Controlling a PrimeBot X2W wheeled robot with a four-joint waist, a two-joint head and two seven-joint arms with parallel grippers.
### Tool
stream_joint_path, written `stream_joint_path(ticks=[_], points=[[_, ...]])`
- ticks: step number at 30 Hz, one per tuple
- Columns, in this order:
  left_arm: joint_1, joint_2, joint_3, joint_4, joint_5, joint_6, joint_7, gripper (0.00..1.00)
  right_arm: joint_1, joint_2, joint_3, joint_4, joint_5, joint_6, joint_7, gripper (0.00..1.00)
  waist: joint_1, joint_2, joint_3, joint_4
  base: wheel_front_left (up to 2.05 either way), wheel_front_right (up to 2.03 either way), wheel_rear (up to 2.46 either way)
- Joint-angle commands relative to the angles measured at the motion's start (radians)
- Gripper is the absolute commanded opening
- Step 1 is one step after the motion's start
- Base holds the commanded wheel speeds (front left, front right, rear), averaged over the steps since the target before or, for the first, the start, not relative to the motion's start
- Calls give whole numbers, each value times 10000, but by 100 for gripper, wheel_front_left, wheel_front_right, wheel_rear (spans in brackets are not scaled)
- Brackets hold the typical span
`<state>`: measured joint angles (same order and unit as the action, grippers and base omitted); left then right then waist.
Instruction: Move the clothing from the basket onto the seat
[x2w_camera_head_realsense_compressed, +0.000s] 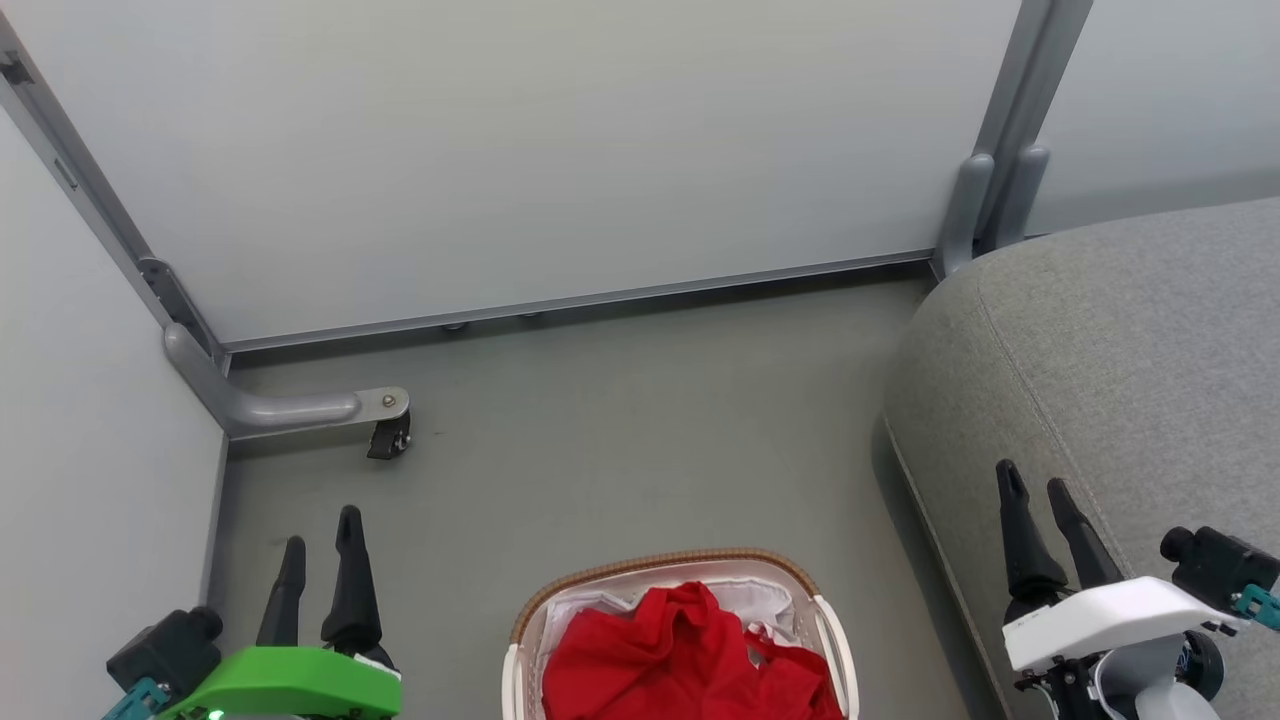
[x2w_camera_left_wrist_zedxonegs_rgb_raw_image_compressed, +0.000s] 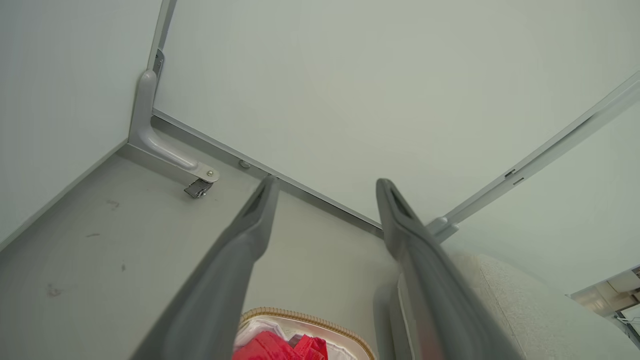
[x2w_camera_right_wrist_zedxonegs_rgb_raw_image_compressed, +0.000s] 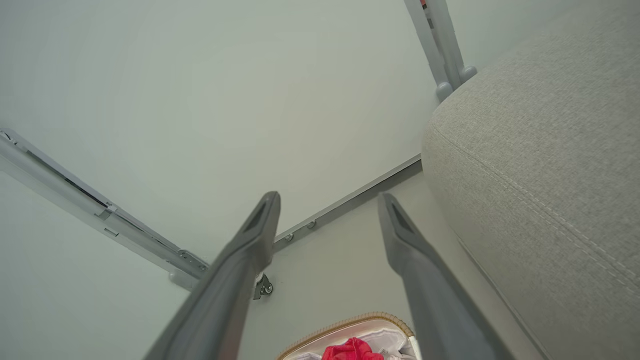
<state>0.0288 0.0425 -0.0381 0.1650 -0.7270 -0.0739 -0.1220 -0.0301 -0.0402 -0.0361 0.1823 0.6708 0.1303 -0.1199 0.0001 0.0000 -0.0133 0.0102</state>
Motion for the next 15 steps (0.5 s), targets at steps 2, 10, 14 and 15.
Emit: stream_joint_path(ticks=[2, 10, 14, 15], points=[[94, 70, -99, -10, 440, 62, -128, 100, 77, -72, 108, -43, -563, 4, -146, 100, 0, 0, -8, 5, 0, 0, 0], [244, 78, -307, 212, 1203, 77, -340, 100, 152, -81, 264, 68, -1540, 4, -355, 100, 0, 0, -30, 20, 0, 0, 0], [305, 80, -411, 323, 1568, 77, -438, 100, 205, -85, 332, 105, -1969, 4, -449, 100, 0, 0, -42, 30, 0, 0, 0], [318, 81, -428, 345, 1639, 75, -455, 100, 212, -86, 348, 116, -2061, 5, -479, 100, 0, 0, -45, 33, 0, 0, 0]])
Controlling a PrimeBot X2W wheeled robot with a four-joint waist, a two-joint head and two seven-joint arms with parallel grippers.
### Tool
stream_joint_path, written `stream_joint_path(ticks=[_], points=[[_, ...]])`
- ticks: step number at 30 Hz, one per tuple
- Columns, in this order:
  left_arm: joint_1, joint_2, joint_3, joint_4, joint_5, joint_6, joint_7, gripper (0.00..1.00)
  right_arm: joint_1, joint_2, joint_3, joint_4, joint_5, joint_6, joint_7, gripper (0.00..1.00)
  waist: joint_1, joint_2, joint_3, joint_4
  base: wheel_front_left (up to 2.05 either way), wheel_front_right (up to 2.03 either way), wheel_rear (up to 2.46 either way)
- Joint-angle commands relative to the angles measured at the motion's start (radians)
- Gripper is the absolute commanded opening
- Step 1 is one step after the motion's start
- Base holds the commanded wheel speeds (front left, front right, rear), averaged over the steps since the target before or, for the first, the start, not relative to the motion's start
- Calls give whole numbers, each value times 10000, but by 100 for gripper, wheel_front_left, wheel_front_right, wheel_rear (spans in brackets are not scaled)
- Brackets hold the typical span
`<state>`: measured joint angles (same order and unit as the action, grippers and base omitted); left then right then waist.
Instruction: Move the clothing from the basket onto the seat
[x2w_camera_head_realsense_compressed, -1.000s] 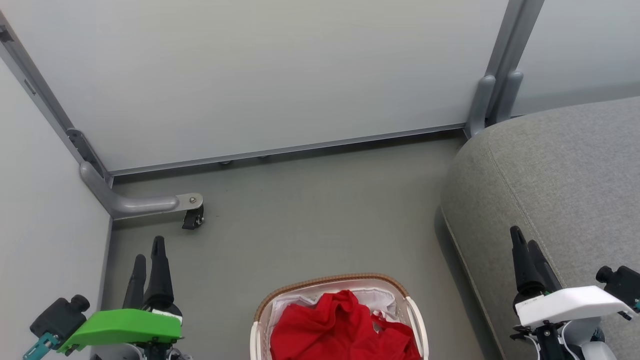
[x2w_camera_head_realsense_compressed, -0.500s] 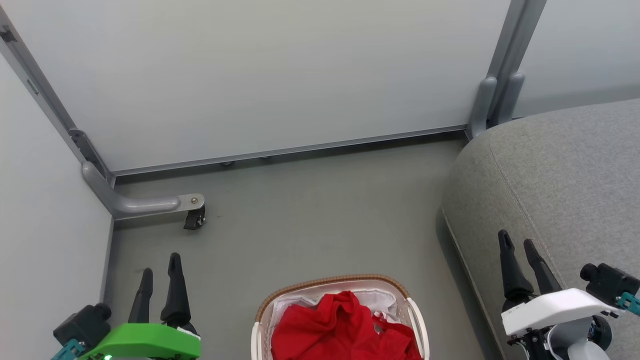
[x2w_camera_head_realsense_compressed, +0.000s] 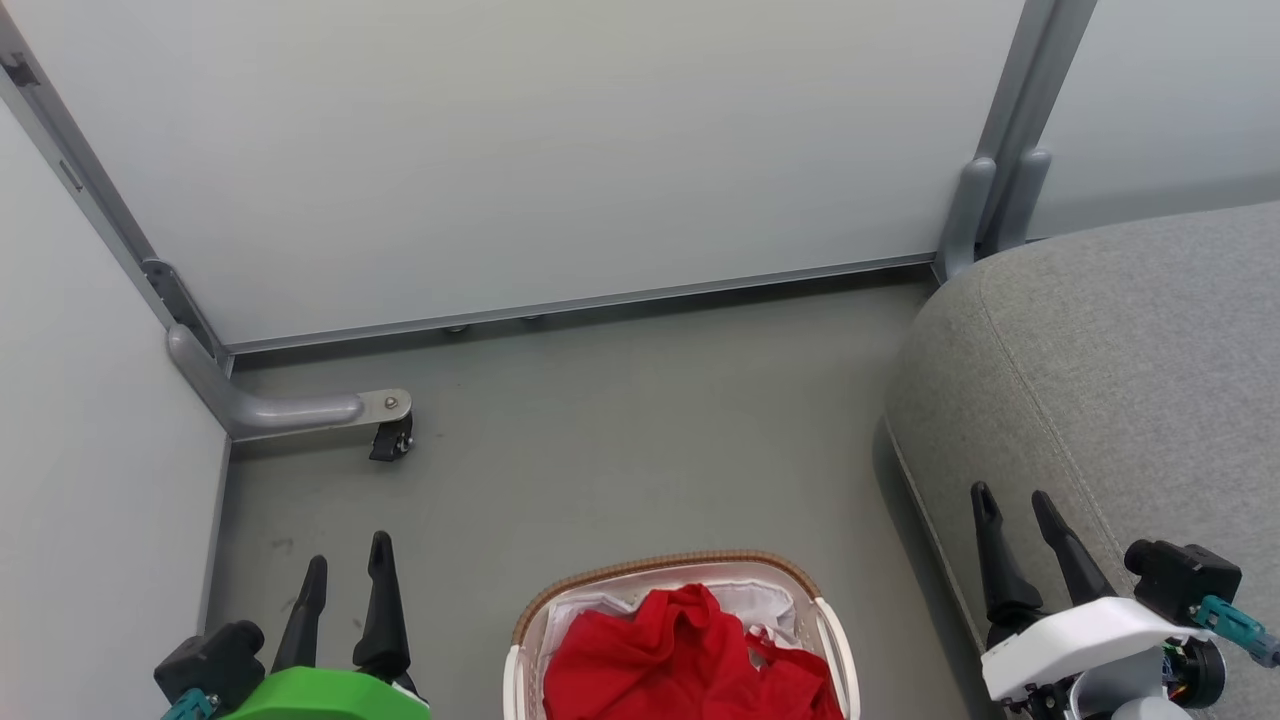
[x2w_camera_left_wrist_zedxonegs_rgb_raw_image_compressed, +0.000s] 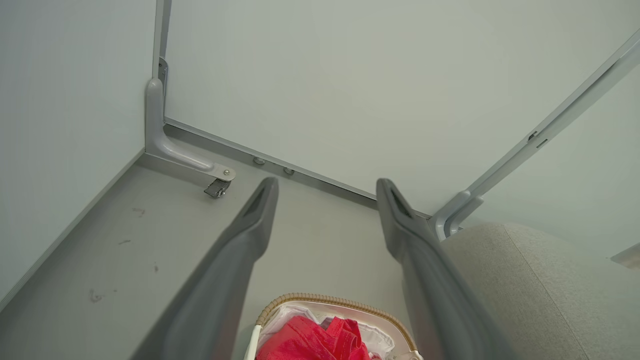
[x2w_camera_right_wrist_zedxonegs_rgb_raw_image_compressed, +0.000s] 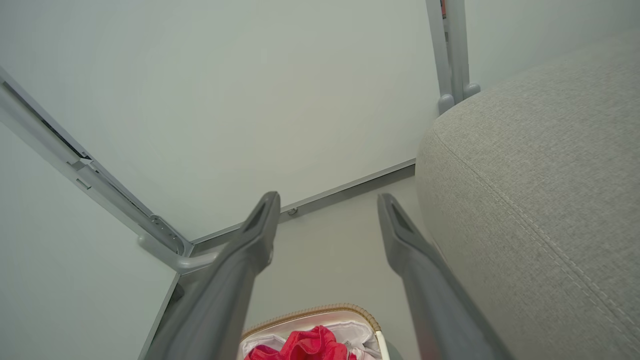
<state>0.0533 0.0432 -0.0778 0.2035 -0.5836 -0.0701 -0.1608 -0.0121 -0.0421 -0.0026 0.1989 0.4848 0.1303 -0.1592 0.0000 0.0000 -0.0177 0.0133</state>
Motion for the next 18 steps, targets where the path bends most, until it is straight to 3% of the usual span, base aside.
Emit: stream_joint_path(ticks=[1, 18], points=[[91, 75, -52, -13, 284, 37, -100, 100, 43, -67, 37, -42, -314, 5, -119, 100, 0, 0, -6, 5, 0, 0, 0], [282, 85, -344, 313, 1502, 83, -468, 100, 214, -83, 324, -29, -1861, 4, -497, 100, 0, 0, -34, 45, 0, 0, 0]])
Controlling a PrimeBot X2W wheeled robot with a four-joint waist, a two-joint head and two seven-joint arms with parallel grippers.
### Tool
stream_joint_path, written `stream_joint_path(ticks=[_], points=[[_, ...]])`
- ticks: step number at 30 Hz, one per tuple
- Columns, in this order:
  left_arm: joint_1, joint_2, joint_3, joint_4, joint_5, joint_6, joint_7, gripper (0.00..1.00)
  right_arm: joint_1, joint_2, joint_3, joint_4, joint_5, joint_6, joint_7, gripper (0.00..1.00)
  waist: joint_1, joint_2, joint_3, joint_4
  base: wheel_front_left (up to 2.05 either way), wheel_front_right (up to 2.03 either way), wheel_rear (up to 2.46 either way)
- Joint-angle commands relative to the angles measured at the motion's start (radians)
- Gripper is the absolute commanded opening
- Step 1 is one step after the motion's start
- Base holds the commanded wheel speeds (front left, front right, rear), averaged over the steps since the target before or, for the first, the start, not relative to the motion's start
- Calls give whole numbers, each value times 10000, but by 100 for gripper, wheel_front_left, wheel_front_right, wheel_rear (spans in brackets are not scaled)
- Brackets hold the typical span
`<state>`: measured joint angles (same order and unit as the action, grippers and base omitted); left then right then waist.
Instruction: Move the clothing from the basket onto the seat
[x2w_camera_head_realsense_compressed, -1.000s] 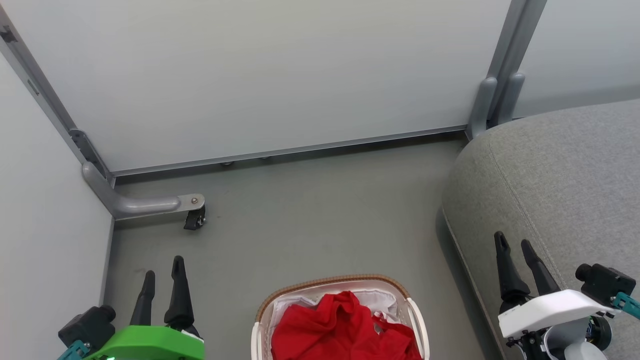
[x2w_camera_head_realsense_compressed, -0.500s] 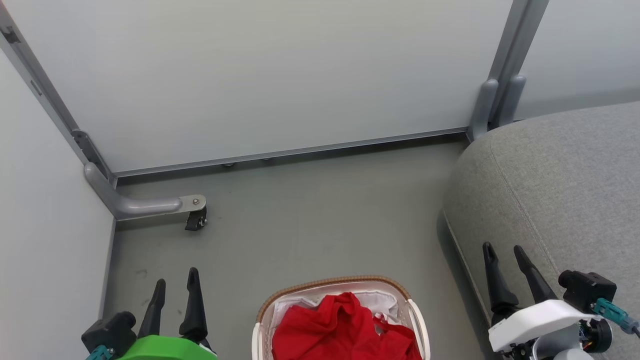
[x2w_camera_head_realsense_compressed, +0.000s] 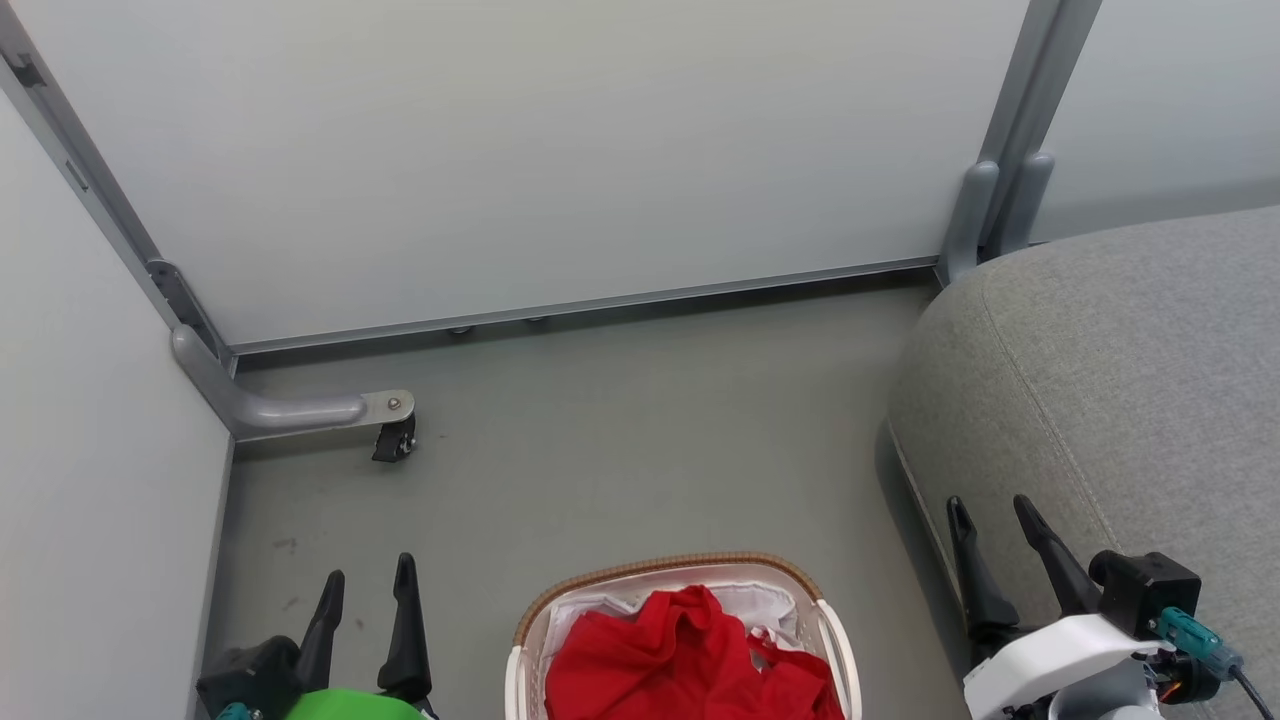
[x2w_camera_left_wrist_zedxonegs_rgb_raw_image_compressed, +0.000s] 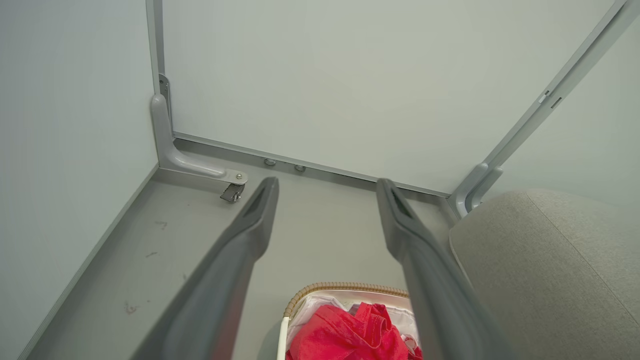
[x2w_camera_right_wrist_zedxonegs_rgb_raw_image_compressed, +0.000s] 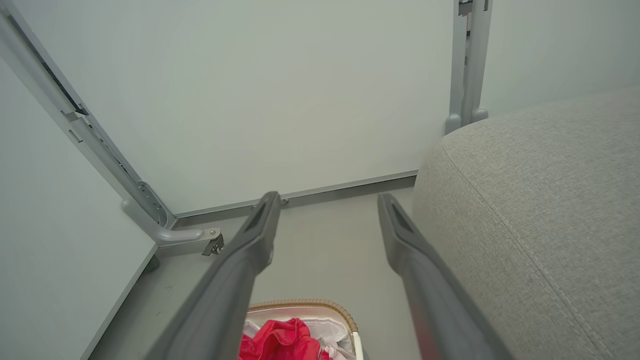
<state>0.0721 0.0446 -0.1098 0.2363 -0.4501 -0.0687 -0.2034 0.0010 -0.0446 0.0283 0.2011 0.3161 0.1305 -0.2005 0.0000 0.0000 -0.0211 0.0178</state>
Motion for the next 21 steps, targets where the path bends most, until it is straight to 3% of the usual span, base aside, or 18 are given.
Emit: stream_joint_path(ticks=[1, 21], points=[[108, 73, -38, 11, 221, 80, -74, 100, 82, -58, 25, -58, -275, 3, -102, 100, 0, 0, 2, 3, 0, 0, 0], [263, 83, -161, 212, 1436, 155, -454, 100, 167, -76, 121, -140, -1789, 3, -494, 100, 0, 0, -2, 15, 0, 0, 0]])
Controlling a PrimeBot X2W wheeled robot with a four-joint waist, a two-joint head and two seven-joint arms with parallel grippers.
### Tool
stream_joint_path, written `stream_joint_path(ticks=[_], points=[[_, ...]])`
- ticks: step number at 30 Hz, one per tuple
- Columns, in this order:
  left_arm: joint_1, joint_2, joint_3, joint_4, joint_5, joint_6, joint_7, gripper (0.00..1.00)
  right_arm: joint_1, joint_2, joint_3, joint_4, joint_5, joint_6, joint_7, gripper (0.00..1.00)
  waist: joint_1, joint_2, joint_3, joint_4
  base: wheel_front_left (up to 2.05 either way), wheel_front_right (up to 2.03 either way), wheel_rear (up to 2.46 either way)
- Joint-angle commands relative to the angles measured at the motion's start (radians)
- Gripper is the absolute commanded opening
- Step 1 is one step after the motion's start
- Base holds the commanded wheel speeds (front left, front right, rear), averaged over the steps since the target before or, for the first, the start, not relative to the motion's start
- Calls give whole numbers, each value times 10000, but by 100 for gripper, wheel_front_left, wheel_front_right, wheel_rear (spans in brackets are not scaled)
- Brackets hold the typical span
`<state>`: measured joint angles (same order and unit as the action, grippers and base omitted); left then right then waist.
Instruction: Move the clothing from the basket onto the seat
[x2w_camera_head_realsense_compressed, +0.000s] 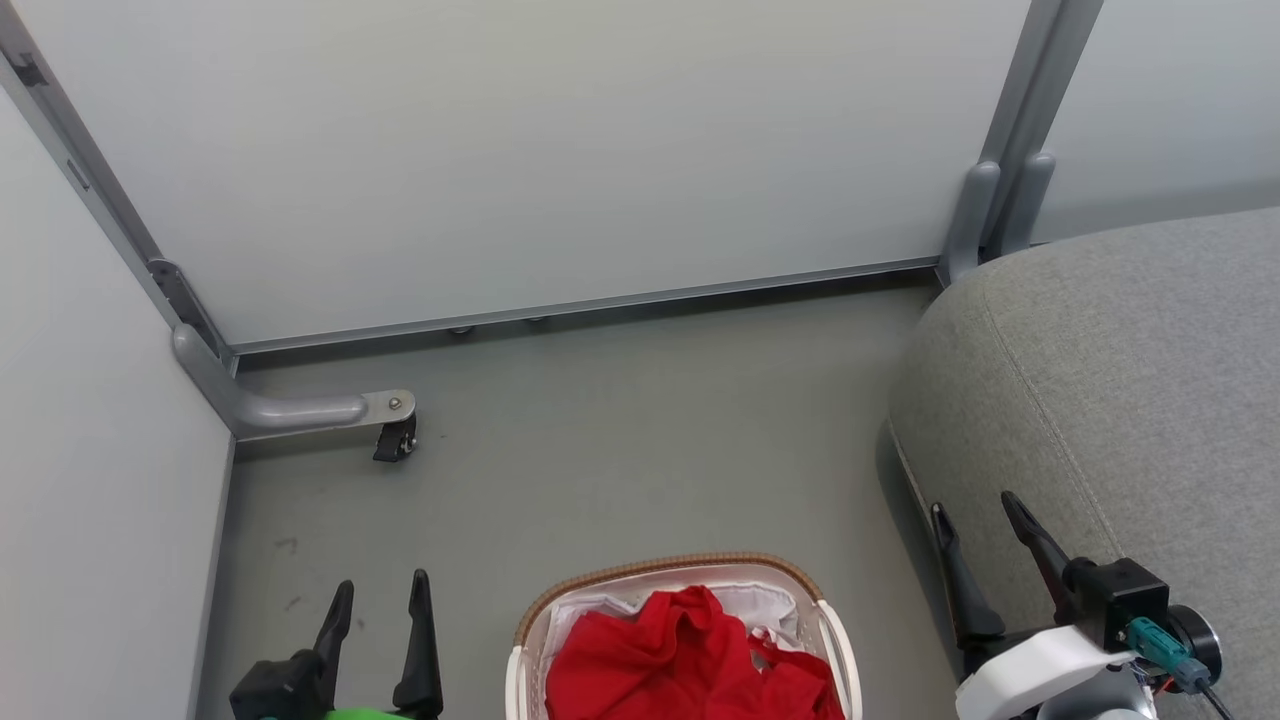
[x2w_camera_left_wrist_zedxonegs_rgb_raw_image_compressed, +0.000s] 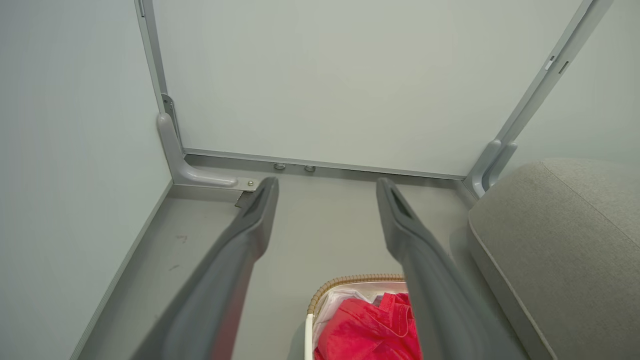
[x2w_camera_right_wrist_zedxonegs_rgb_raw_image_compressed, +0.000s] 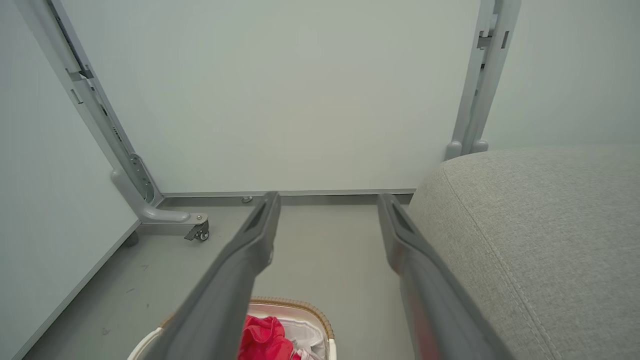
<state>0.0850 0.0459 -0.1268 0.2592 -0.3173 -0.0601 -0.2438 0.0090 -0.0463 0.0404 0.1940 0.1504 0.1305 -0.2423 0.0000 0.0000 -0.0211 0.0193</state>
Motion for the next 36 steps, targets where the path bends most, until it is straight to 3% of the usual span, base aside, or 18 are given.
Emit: stream_joint_path(ticks=[1, 10, 36], points=[[130, 69, 1, 0, 181, 69, -74, 100, 95, -60, 4, -72, -212, 4, -92, 100, 0, 0, -5, 2, 0, 0, 0], [158, 74, -149, 154, 719, 54, -245, 100, 122, -68, 71, -92, -817, 4, -239, 100, 0, 0, -17, 14, 0, 0, 0], [-217, 70, -478, 50, 980, -64, -206, 100, -8, -66, 46, -216, -868, 2, -246, 100, 0, 0, 265, -93, 0, 0, 0]])
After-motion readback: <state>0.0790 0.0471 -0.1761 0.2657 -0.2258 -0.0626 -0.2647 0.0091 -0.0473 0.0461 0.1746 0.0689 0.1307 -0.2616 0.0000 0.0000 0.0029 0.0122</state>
